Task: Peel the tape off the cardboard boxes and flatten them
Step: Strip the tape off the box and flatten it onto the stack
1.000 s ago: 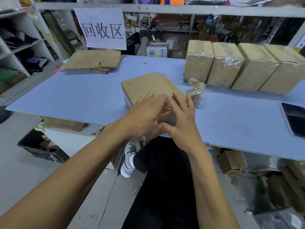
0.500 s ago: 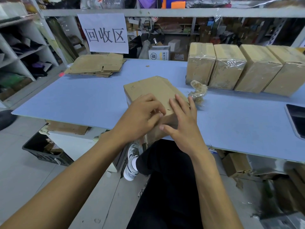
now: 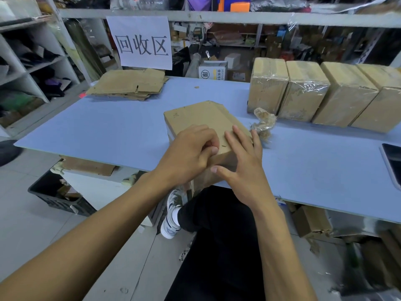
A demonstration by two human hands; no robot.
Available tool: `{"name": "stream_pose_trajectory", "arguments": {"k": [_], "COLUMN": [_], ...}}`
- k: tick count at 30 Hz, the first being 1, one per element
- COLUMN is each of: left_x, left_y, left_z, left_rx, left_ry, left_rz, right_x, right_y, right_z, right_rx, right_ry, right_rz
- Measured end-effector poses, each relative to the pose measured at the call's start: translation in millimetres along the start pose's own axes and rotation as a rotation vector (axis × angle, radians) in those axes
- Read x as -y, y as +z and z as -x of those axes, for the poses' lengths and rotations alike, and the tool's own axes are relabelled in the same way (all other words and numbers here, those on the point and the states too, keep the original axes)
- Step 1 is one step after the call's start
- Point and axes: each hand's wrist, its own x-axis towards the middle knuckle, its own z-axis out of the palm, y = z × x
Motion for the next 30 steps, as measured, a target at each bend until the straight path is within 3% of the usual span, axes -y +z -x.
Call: {"name": "stream_pose_trajectory", "arguments": {"k": [8, 16, 21, 30], "left_x": [-2.0, -1.7, -1.3, 14.4], "left_y": [-6.2, -29.6, -28.1, -34.6], "left_z": [22.8, 51.5, 53.9, 42.7], "left_rx": [-0.088, -0.28, -0.232, -0.046], "left_ry": [0.062, -0.23, -0.281, -0.066], "left_rz": [-0.056, 0.228, 0.279, -0.114], "right_x": [-0.4, 4.9, 7.0, 7.8], "right_y": [-0.1, 0.0, -0.4, 0.9], "right_z": [-1.9, -1.3, -0.1, 0.5], "right_rx": [-0.004, 0.007, 0.009, 0.01], "right_ry": [0.007, 0.043, 0.058, 0.059], "right_rz": [0.012, 0.002, 0.004, 0.013]}}
